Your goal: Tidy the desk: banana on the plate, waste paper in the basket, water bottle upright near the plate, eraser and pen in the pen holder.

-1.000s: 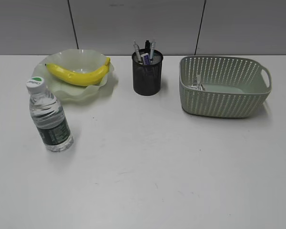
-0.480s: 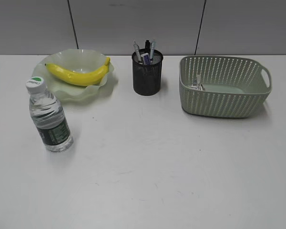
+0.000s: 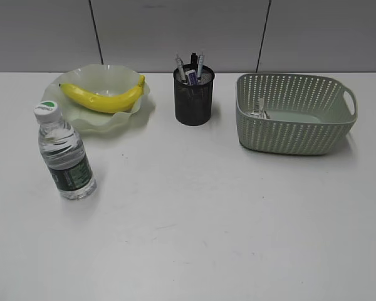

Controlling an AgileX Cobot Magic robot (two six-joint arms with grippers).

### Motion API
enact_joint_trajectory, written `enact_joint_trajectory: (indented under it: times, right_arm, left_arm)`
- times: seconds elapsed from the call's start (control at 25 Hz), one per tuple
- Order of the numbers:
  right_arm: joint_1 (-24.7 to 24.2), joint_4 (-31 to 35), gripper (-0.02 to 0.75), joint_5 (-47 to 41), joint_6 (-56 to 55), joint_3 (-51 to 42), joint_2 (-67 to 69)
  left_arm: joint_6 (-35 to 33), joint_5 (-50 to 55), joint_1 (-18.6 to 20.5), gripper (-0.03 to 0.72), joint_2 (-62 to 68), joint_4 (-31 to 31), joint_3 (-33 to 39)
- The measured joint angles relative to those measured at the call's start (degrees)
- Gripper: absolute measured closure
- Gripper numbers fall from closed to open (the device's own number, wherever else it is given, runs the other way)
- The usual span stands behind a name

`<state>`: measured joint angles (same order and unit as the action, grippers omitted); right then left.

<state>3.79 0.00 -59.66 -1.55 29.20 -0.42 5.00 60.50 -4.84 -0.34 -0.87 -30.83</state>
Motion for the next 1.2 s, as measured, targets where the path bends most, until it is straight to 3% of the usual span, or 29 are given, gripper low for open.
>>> enact_joint_trajectory:
  times: [1.2]
  right_arm:
    - [-1.9, 0.0, 0.42, 0.0, 0.0, 0.0, 0.0]
  left_arm:
    - [0.0, 0.0, 0.9, 0.253, 0.0, -0.1, 0.0]
